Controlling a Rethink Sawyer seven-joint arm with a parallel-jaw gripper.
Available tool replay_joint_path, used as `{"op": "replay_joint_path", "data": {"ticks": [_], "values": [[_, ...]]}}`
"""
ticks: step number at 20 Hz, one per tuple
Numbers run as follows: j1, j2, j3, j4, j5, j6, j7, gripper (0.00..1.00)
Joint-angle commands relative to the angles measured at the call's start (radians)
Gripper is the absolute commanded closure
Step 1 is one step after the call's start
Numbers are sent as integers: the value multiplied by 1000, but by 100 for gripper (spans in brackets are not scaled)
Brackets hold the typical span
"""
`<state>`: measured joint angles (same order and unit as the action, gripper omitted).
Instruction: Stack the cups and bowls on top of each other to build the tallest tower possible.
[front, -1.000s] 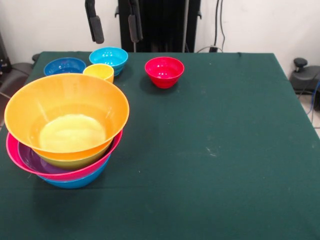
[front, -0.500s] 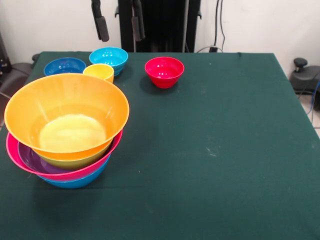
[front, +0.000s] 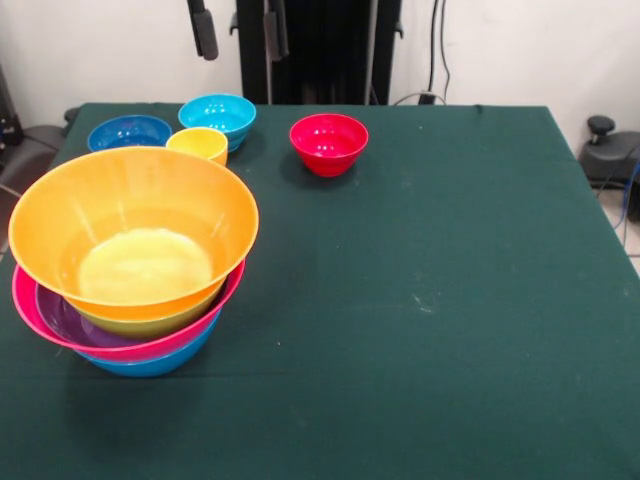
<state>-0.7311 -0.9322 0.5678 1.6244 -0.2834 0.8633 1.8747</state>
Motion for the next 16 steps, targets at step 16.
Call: {"op": "replay_joint_path", "data": {"ticks": [16], "values": [[206, 77, -176, 83, -6, -146, 223, 0]]}}
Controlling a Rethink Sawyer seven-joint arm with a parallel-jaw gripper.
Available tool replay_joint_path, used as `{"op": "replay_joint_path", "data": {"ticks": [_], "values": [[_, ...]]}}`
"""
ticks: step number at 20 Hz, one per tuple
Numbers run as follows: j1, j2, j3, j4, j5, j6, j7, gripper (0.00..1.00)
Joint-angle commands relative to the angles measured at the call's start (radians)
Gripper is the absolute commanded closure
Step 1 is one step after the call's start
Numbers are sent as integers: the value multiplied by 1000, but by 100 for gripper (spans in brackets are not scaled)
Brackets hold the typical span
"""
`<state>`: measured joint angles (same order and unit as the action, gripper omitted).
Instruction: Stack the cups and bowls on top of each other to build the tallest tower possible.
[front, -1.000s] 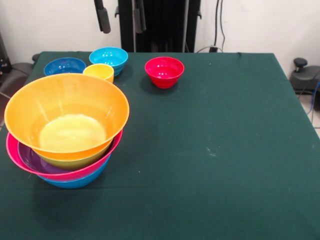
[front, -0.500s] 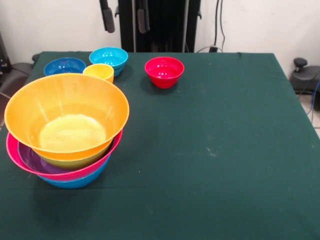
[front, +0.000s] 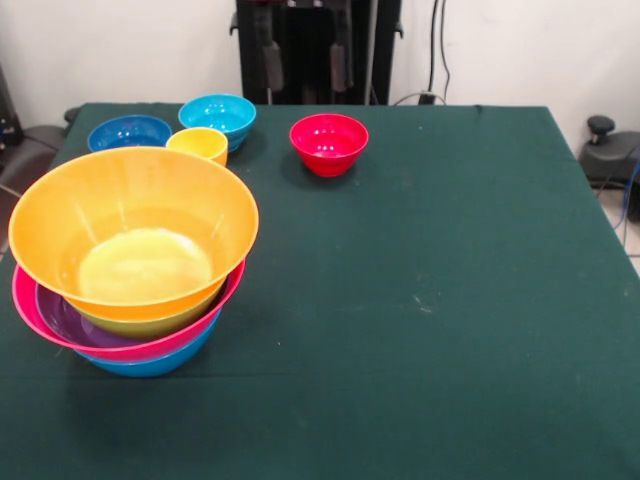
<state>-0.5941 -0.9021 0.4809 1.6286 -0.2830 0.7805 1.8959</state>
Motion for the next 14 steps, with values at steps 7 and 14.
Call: {"op": "replay_joint_path", "data": {"ticks": [7, 14], "values": [[122, 36, -137, 99, 13, -65, 241, 0], [132, 121, -158, 135, 6, -190, 245, 0]]}}
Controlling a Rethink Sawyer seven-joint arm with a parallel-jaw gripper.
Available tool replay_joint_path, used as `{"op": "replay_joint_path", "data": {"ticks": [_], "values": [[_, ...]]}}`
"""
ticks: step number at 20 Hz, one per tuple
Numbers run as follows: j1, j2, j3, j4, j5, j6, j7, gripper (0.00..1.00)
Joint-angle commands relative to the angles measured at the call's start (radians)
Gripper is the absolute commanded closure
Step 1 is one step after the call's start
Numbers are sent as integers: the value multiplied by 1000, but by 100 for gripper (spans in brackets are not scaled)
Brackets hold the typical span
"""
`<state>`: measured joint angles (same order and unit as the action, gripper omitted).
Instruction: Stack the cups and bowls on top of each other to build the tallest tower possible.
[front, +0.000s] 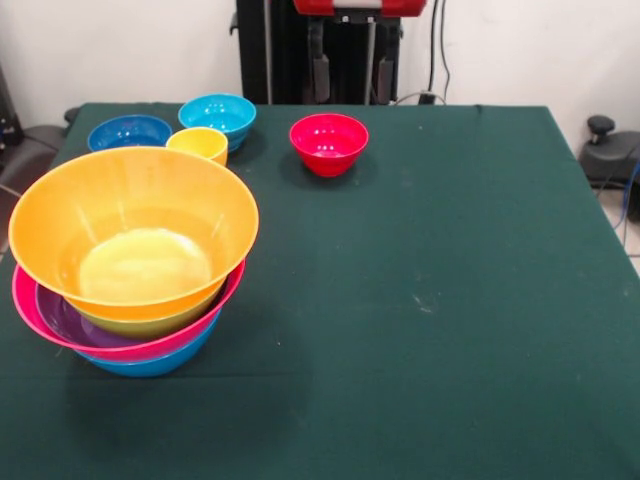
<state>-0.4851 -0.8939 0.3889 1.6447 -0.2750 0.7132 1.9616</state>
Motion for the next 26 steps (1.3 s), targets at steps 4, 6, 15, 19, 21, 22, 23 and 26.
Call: {"op": "replay_joint_path", "data": {"ticks": [4, 6, 15, 19, 21, 22, 23, 26], "values": [[49, 155, -102, 122, -31, -194, 199, 0], [53, 183, -108, 114, -28, -211, 193, 0], [96, 188, -160, 140, 3, -221, 198, 0], [147, 119, -195, 180, 43, -177, 240, 0], [177, 66, -215, 211, 71, -140, 262, 0], [195, 40, -229, 220, 82, -119, 271, 0], [205, 16, -236, 232, 97, -98, 274, 0], [230, -34, -262, 255, 126, -59, 267, 0]]}}
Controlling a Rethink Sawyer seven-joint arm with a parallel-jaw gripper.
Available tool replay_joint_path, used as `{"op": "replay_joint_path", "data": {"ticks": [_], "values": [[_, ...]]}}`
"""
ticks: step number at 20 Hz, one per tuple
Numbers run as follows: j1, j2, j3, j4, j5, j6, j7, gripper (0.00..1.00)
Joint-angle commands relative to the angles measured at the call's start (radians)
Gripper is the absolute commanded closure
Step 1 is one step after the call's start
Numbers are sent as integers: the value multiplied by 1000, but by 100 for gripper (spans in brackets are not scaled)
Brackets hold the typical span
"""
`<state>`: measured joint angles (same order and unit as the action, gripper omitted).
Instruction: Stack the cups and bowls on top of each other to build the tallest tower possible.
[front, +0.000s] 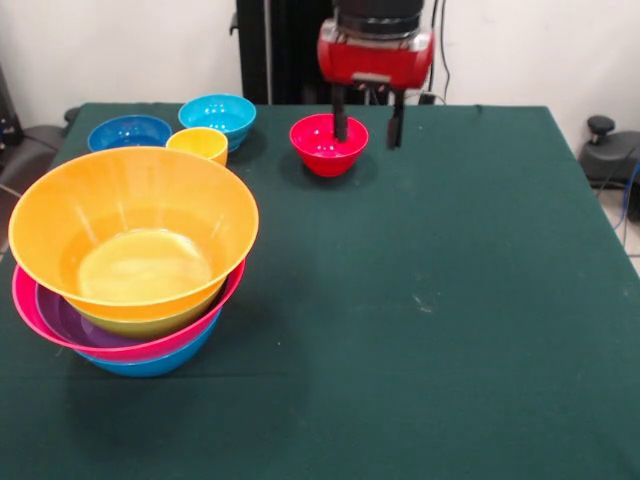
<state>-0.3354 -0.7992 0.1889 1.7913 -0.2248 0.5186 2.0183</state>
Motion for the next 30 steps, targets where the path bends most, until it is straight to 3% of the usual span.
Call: {"op": "replay_joint_path", "data": {"ticks": [1, 5, 10, 13, 20, 30], "values": [[80, -132, -66, 111, 80, 134, 201, 0], [61, -90, -67, 107, 85, 85, 164, 0], [0, 86, -14, 73, 84, -78, 110, 0], [-16, 128, -3, 66, 73, -133, 99, 0], [-26, 139, -2, 72, 68, -158, 95, 0], [12, 62, -31, 125, 85, -120, 127, 0]]}}
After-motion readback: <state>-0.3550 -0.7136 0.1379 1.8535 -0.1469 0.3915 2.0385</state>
